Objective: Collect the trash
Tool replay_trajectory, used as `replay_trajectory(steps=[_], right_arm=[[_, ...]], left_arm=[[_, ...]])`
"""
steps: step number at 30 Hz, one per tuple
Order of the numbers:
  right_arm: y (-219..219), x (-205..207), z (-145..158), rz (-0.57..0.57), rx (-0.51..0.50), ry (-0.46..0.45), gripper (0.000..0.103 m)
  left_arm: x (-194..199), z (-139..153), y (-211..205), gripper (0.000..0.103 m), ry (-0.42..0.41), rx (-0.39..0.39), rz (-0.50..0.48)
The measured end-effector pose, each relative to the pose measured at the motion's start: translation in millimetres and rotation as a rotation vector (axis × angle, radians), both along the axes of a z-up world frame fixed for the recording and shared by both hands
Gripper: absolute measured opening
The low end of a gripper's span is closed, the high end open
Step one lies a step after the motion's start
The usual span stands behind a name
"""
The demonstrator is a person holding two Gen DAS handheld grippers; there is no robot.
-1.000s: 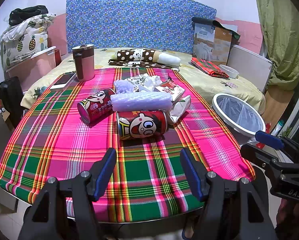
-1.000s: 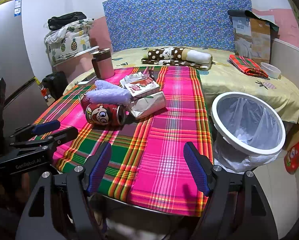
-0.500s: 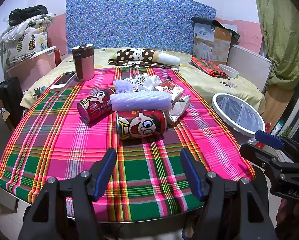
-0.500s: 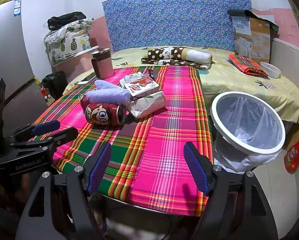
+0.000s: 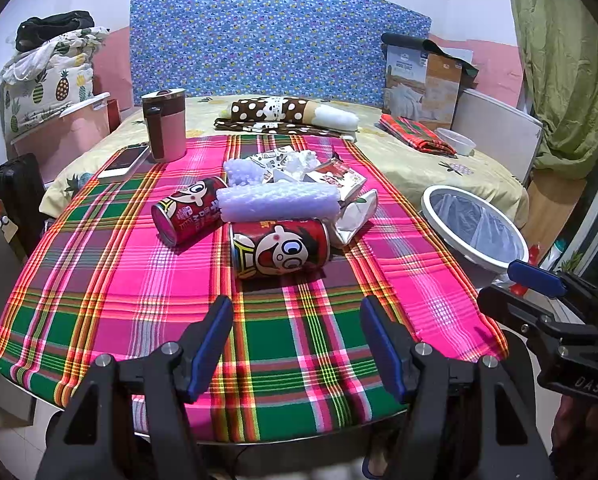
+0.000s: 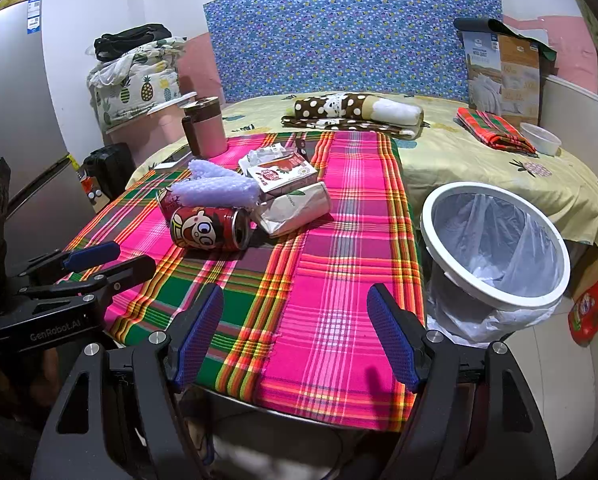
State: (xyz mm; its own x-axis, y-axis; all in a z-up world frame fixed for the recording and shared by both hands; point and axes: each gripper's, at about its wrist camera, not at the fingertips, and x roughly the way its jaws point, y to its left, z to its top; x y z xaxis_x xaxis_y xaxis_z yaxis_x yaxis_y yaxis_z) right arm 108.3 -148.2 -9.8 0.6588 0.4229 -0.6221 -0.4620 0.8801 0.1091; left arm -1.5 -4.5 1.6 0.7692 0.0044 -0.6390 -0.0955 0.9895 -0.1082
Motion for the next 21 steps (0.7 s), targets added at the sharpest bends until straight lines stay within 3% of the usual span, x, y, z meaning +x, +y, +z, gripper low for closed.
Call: replay_trajectory(steps=[21], right_arm=[[0.2, -1.5, -0.6, 0.000, -0.001, 0.001, 0.075]], left_arm=[[0.4, 5.4, -5.5, 0.068, 0.002, -0.007, -0.003]])
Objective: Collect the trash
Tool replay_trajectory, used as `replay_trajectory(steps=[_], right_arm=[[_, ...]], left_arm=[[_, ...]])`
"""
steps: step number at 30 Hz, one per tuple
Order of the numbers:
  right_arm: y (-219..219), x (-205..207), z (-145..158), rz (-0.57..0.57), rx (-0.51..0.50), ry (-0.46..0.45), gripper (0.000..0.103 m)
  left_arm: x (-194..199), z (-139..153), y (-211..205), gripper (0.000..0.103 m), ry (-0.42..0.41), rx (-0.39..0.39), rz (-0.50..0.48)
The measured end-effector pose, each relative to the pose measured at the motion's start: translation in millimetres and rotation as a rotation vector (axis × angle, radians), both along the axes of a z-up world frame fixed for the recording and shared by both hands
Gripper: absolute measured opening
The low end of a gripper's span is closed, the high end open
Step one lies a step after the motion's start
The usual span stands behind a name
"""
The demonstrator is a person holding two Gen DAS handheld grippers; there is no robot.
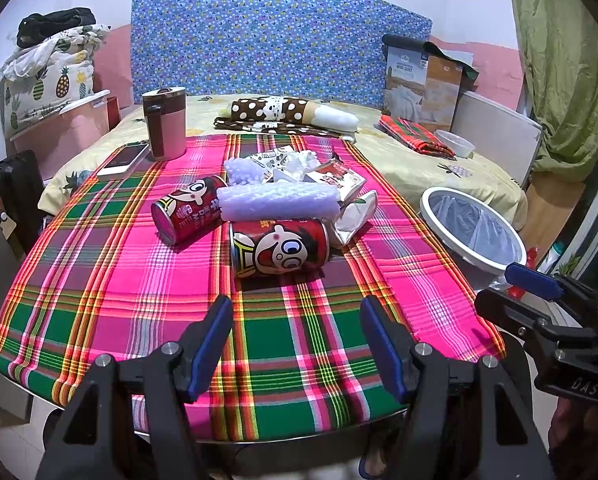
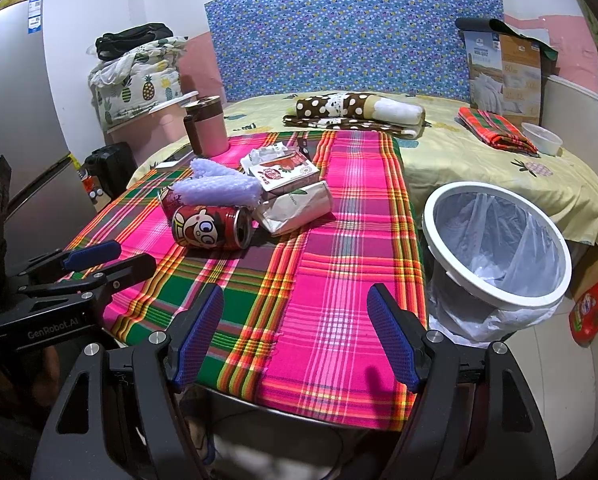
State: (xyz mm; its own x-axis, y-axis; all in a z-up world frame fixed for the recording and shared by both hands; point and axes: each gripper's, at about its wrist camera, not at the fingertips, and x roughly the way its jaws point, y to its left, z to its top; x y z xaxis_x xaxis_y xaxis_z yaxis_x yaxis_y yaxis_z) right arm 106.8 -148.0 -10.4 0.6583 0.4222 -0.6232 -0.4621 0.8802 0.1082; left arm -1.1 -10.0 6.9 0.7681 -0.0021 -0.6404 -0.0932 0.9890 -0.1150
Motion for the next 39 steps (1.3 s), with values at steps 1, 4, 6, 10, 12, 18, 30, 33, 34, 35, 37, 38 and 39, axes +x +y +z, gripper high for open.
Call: replay_trajectory(steps=[1, 4, 6, 10, 12, 18, 30, 33, 34, 35, 37, 38, 39], right_arm=[[0, 0, 0, -0.001, -0.002, -0.001, 0.075], [0, 0, -1, -0.004, -0.003, 0.001, 0.075], [1, 1, -1, -0.004, -0.005, 0.001, 0.075], [1, 3, -3, -0.006, 0.000, 0.013, 0.075], [1, 5, -5, -0.007, -0.001, 0.021, 0.075], [2, 13, -7, -0.007, 0.003, 0.038, 0.075], [13, 38, -7, 0.033, 0.006, 0.032, 0.075], [15, 50, -9, 0.034, 0.002, 0.031, 0.075], [16, 56, -10, 0.034, 0.000, 0.036, 0.075], [16, 58, -11, 0.034, 0.001, 0.039, 0.075], [16, 64, -12, 0.033, 0.001, 0.040, 0.075], [16, 65, -12, 0.034, 0.001, 0.038, 0.075], [17, 66, -11, 0.034, 0.002, 0.038, 0.075]], left_arm=[[0, 0, -1, 0.068, 0.001, -0.002, -0.001], [1, -2, 2, 0.068, 0.001, -0.014, -0.003], [1, -2, 2, 0.068, 0.000, -0.020, -0.007], [3, -4, 5, 0.068, -0.001, -0.026, -0.015], [6, -6, 6, 0.068, 0.001, -0.026, -0.016], [19, -10, 12, 0.068, 0.010, -0.010, -0.020], [61, -20, 36, 0.069, 0.020, -0.018, -0.026], [69, -22, 39, 0.073, 0.020, -0.038, -0.024], [71, -23, 38, 0.074, 0.020, -0.039, -0.023], [73, -24, 38, 0.074, 0.023, -0.039, -0.021], [77, -26, 37, 0.074, 0.027, -0.039, -0.018], [79, -26, 37, 0.075, 0.027, -0.040, -0.017], [81, -27, 38, 0.075, 0.027, -0.041, -0.015]])
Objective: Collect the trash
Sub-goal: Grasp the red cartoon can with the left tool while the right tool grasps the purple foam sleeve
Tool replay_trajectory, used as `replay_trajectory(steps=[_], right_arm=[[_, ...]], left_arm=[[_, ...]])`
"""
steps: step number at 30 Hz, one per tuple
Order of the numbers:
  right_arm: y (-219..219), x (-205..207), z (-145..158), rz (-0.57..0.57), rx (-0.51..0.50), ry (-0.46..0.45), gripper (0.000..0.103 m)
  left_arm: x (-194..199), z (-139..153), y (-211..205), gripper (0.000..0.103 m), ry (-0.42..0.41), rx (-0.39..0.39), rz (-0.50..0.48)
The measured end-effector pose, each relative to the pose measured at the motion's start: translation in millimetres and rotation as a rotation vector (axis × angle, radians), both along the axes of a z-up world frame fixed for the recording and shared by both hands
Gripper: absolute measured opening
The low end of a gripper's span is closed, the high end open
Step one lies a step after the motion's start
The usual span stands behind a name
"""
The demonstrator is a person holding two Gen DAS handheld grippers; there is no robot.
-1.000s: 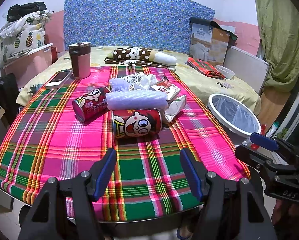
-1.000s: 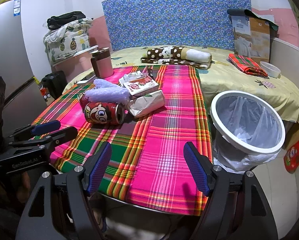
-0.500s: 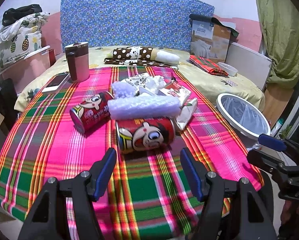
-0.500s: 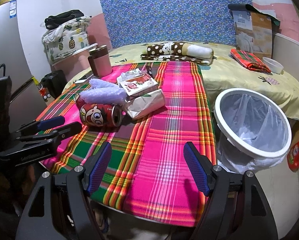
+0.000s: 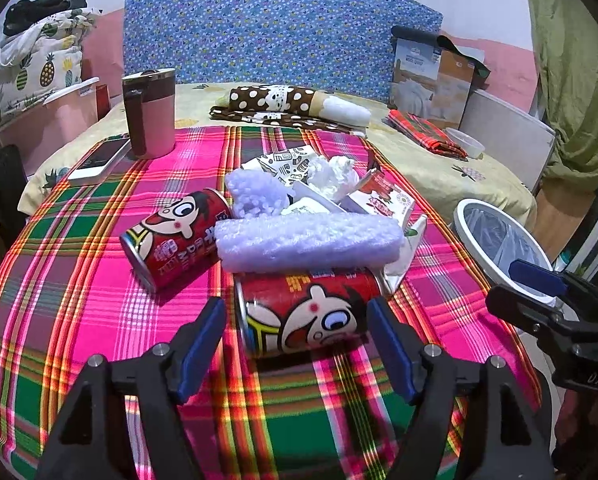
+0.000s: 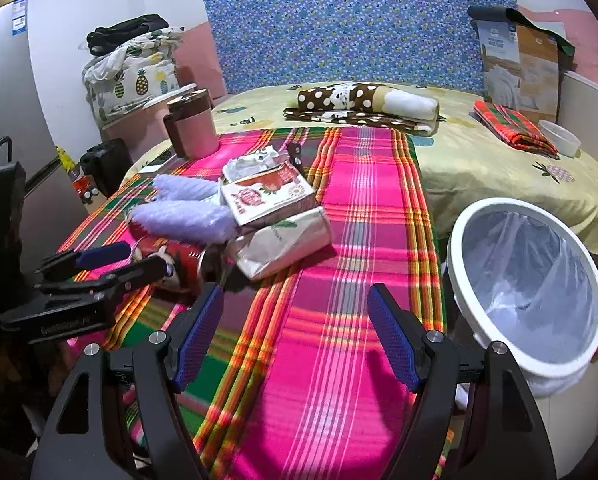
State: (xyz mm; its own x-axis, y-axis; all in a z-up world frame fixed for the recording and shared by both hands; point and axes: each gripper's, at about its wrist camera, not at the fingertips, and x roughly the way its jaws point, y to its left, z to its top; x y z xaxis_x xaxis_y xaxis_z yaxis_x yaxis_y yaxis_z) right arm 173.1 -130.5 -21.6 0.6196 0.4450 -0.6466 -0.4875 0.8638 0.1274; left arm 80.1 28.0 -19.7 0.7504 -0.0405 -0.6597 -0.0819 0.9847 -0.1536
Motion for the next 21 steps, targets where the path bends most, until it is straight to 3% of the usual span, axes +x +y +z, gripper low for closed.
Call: replay_trajectory(steps=[6, 17, 21], right_arm=[[-2, 2, -2, 0.008, 0.004, 0.016, 0.075], [-14, 2, -2, -0.014, 0.022, 0.036, 0.075], [-18, -2, -3, -0.018, 0.028, 0.044, 0.075]], left_arm=[[13, -1, 6, 0.078, -0.004, -0.028, -0.020], [-10, 1, -17, 0.078, 0.019, -0.074, -0.224], [-11, 11, -15, 0.078, -0.033, -0.010, -0.241]])
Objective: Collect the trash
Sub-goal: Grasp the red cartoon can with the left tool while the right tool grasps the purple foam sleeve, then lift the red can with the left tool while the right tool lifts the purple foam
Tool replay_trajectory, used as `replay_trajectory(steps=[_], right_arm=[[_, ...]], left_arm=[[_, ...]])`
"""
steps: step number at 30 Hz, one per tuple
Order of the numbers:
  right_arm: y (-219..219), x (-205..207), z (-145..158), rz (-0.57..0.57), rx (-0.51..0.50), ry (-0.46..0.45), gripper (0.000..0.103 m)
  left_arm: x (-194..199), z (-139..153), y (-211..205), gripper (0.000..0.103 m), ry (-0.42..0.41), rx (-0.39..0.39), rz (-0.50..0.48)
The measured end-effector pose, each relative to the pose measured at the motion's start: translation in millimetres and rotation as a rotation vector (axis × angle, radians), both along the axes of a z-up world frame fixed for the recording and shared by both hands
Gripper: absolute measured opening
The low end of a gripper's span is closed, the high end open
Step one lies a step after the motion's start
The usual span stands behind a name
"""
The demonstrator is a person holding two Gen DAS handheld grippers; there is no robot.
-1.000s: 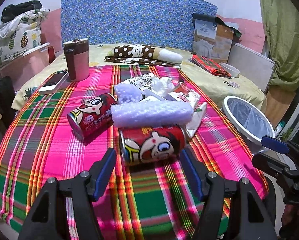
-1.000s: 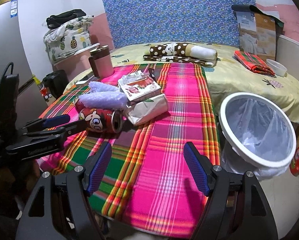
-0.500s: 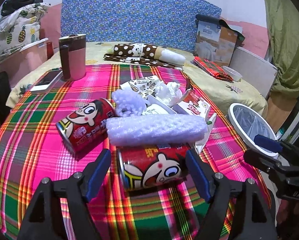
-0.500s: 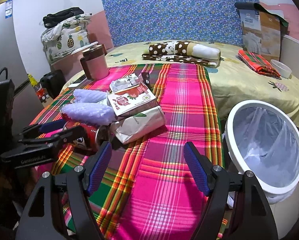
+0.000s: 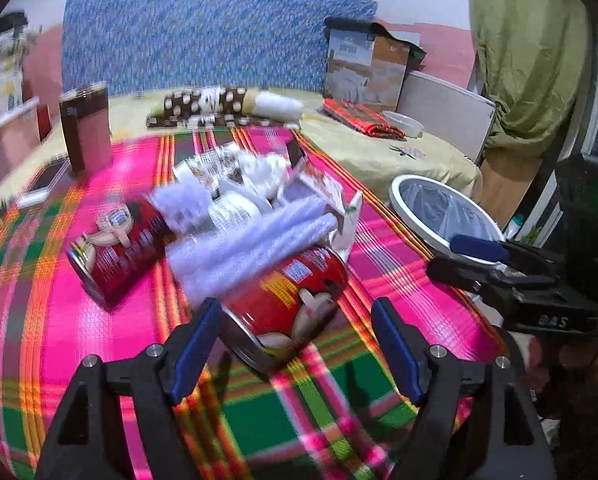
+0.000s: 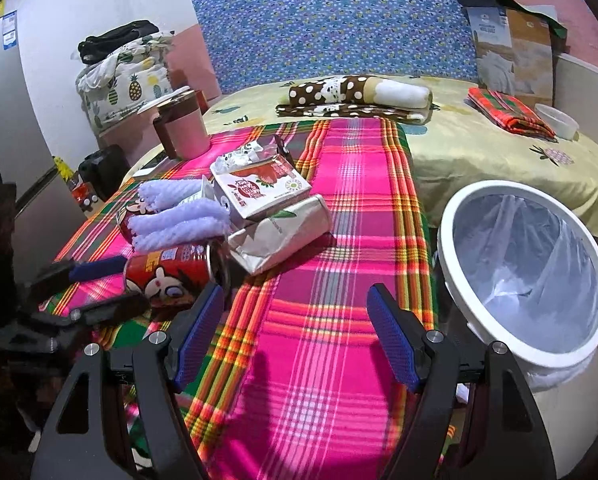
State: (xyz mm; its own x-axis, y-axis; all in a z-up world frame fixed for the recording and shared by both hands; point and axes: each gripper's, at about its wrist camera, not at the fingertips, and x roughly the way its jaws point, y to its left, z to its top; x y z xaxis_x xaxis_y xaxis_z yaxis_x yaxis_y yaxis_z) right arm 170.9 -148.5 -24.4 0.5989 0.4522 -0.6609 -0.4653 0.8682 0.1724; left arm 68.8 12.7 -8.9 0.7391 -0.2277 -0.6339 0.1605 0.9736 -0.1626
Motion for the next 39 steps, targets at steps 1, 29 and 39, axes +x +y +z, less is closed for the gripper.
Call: replay_trajectory(steps=[1, 29, 39], right_arm=[[0, -1, -1, -0.001, 0.000, 0.004, 0.075], [18, 2, -5, 0.062, 0.031, 0.038, 0.066], [67, 14, -12, 0.183, 0.098, 0.114, 0.056]], left_arm=[[3, 2, 2, 0.078, -0.011, 0.008, -0.003], [-14, -22, 6, 0.057, 0.042, 0.028, 0.011], [-29, -13, 54, 0.055, 0.018, -0.005, 0.183]])
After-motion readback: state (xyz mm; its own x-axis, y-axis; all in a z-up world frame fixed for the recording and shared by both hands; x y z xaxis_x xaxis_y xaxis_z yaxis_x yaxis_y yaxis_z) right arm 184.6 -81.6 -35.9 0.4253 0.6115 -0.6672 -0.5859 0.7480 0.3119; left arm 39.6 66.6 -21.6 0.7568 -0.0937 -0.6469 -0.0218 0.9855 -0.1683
